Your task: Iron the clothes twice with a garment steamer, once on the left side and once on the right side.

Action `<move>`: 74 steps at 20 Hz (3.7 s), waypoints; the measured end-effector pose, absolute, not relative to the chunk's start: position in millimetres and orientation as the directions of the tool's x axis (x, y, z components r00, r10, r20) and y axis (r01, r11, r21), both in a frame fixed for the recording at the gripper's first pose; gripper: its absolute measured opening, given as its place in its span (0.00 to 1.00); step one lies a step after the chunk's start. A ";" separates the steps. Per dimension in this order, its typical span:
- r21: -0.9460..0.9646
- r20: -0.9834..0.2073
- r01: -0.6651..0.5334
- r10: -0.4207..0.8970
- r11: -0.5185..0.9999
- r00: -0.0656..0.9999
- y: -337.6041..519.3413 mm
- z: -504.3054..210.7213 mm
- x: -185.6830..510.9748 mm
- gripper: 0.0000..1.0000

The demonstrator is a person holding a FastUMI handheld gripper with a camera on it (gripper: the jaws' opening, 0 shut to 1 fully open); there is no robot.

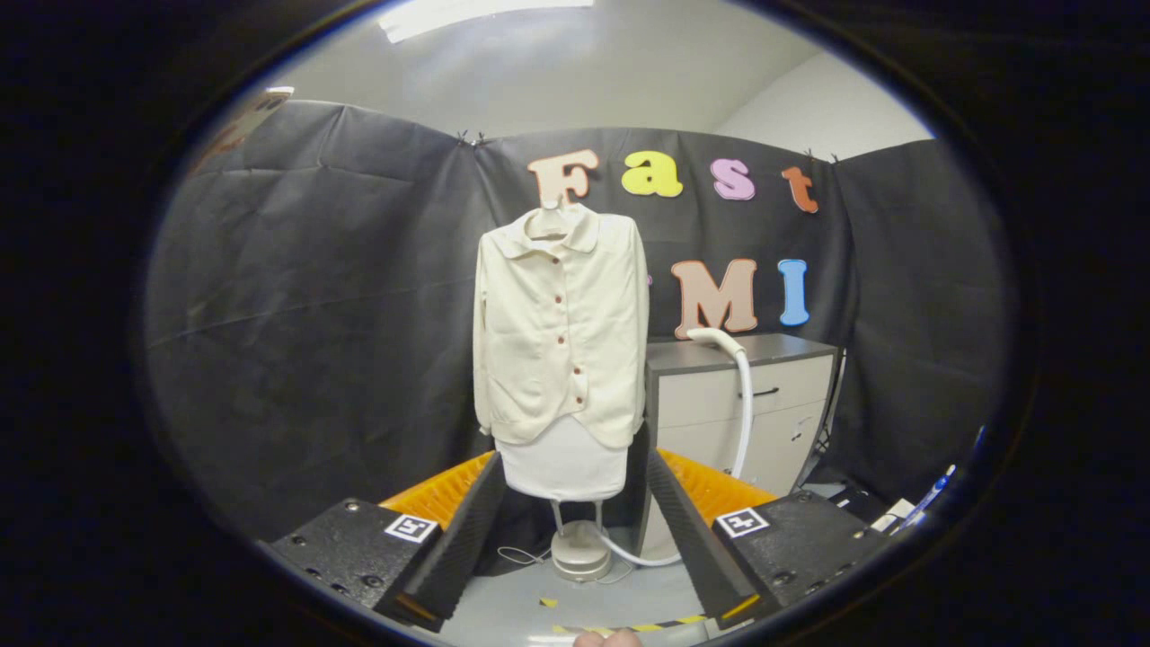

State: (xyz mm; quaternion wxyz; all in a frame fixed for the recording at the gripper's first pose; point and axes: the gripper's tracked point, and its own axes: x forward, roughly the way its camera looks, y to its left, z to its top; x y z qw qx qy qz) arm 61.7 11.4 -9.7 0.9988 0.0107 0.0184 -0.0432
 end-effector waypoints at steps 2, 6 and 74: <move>0.019 -0.039 0.090 -0.089 0.996 0.995 6.4 -7.8 73.1 0.97; -0.010 -0.043 0.085 -0.085 0.996 0.995 -16.7 -8.1 107.0 0.97; 0.035 -0.144 0.256 -0.248 0.966 0.958 -296.3 43.7 436.5 0.39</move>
